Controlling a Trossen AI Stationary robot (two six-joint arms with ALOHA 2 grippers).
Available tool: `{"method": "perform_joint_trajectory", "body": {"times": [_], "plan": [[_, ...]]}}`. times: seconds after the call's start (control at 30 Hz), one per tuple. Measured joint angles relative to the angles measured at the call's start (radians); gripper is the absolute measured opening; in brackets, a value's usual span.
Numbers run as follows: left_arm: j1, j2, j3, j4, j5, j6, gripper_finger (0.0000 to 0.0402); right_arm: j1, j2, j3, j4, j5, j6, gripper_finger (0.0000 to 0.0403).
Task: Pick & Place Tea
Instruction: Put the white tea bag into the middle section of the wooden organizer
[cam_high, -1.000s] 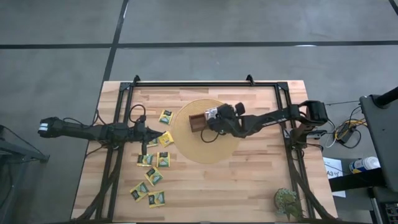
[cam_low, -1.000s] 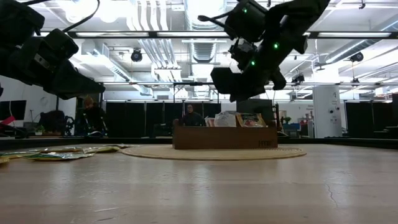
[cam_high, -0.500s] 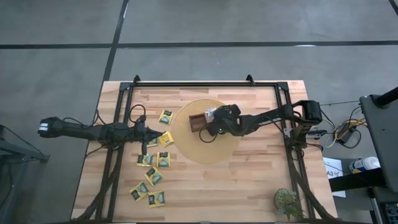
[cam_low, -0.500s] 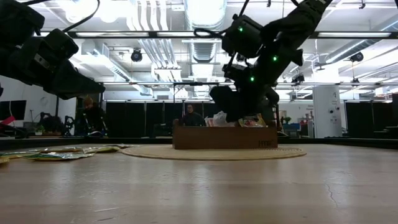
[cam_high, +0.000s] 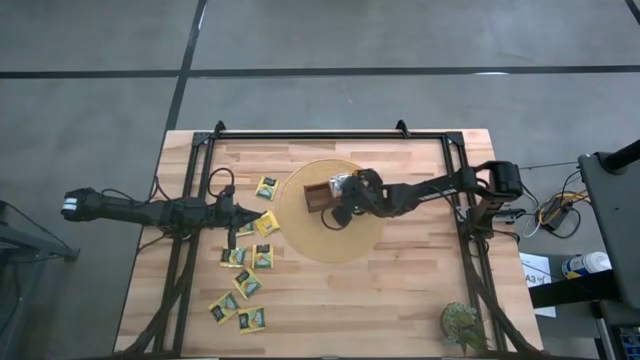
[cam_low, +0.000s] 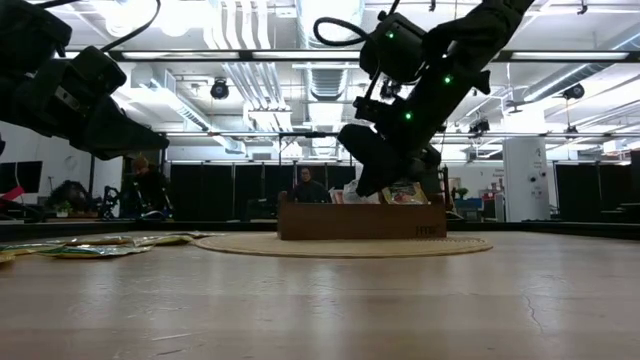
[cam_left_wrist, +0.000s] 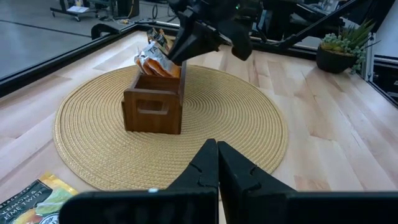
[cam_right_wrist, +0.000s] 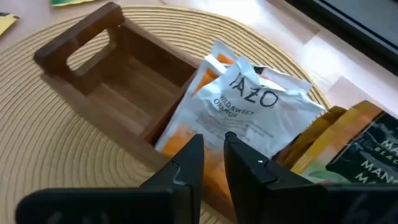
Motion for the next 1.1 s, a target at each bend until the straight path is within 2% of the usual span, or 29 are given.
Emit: {"method": "perform_joint_trajectory", "body": {"times": [0.3,0.53,0.67,0.8,0.97,1.1], "plan": [[0.0,0.0,0.0,0.0,0.0,0.0,0.0,-0.011,-0.009,0.031,0.004,-0.004,0.082,0.0011],[0.0,0.0,0.0,0.0,0.0,0.0,0.0,-0.008,-0.012,0.093,-0.01,-0.106,0.075,0.0008],[0.0,0.0,0.0,0.0,0.0,0.0,0.0,-0.008,-0.012,0.097,-0.028,-0.113,0.103,0.0008],[0.0,0.0,0.0,0.0,0.0,0.0,0.0,-0.02,-0.009,0.094,-0.122,-0.108,0.187,0.0008],[0.0,0.0,0.0,0.0,0.0,0.0,0.0,-0.059,0.063,0.106,-0.118,-0.11,0.23,0.0008],[0.0,0.0,0.0,0.0,0.0,0.0,0.0,-0.098,0.155,0.157,-0.122,-0.205,0.24,0.0008]]}}
